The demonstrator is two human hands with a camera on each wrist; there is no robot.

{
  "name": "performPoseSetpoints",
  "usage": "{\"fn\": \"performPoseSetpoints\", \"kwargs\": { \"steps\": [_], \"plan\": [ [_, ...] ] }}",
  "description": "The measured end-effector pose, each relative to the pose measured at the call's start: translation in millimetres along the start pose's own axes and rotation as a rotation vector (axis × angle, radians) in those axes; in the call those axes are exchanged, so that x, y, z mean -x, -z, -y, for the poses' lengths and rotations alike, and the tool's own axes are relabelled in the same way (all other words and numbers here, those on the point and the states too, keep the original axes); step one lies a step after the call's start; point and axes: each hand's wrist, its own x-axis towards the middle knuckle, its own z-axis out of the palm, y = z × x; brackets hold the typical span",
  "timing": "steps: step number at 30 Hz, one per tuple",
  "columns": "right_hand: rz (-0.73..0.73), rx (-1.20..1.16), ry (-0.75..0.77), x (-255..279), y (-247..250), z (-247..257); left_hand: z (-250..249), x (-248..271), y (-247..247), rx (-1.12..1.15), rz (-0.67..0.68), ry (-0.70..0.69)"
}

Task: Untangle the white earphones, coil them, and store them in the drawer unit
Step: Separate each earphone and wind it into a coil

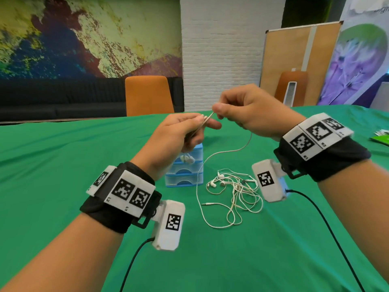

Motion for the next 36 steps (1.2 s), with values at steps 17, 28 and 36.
{"fn": "performPoseSetpoints", "kwargs": {
  "steps": [17,28,36],
  "plan": [
    [0.394,-0.082,-0.059,17.9,-38.7,13.1,8.2,-3.0,3.3,-0.027,-0.127,-0.088],
    [0.014,-0.008,-0.016,4.7,0.1,-5.0,-0.9,0.1,-1.9,-0.107,0.038,-0.023],
    [0.060,-0.228,-0.129,12.8,-27.5,-20.2,-7.5,-0.3,-1.1,0.130,0.001,-0.056]
  ]
}}
